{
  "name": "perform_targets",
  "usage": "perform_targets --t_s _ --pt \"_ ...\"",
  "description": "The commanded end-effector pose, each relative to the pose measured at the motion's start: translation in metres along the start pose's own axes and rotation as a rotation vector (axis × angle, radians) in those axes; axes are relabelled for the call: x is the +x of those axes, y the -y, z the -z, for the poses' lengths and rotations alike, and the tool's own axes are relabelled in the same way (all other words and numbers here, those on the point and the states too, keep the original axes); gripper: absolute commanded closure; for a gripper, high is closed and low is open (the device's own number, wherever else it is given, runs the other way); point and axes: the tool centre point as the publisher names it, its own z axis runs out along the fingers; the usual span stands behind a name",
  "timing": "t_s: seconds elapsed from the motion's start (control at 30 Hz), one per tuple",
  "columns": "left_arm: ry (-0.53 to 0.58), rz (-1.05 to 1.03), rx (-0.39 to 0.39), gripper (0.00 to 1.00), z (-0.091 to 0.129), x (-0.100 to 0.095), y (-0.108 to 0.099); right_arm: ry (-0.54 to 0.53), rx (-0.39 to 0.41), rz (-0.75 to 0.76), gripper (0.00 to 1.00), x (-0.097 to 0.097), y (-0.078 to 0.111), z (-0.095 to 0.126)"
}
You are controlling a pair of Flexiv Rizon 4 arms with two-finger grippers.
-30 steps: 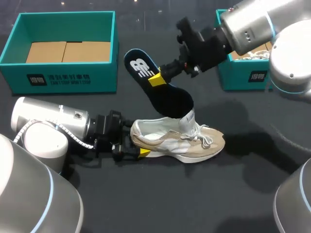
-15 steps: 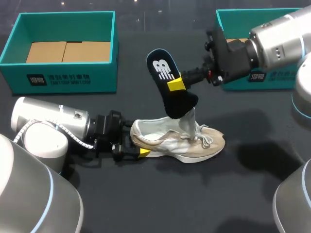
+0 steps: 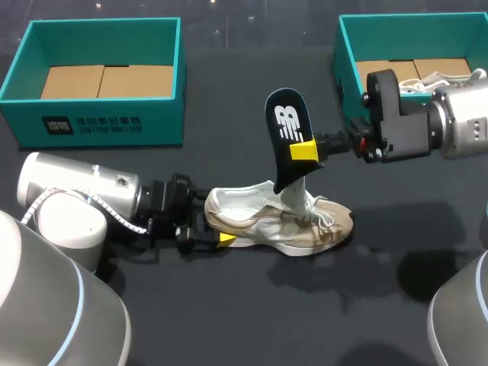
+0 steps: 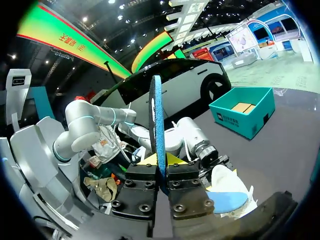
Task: Take the shoe out of the shoebox, open the shoe tongue, remove and reinsert the insole, then place the shoe into the shoebox
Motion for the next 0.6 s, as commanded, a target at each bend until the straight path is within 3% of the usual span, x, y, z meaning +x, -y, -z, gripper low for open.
perform_targets --t_s 0.03,0.17,0.27,0.6 --pt "0.001 0.0 -0.001 1.0 0.0 0.001 -0.004 0.029 -0.028 -0.006 1.0 0.007 0.008 0.01" --pt "0.001 0.0 -0.001 1.0 0.0 0.001 -0.004 0.069 -0.067 -0.004 1.0 0.023 0.018 0.032" --pt "0.001 0.0 -0.001 1.0 0.0 0.001 -0.004 0.132 -0.111 -0.031 1.0 0.045 0.026 0.054" --pt "0.001 0.0 -0.001 1.0 0.0 0.001 -0.004 0.132 -0.111 -0.031 1.0 0.045 0.026 0.054"
